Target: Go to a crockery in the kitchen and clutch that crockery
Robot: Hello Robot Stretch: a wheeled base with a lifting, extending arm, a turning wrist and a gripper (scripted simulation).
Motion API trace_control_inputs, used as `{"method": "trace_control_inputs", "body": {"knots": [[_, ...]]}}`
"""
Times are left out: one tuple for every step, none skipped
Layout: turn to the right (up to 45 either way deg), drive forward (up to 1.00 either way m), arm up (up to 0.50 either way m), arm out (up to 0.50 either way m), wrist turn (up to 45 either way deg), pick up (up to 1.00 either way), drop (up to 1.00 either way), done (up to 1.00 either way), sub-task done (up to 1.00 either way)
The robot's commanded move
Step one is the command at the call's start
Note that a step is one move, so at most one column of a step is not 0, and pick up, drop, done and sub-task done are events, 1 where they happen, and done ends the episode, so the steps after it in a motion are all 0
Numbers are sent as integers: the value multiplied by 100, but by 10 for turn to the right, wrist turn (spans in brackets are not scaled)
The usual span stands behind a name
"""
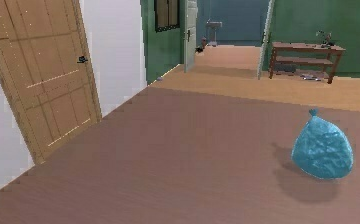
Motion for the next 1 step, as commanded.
{"method": "trace_control_inputs", "body": {"knots": [[0,0,0,0,0,0,0,100,0]]}}
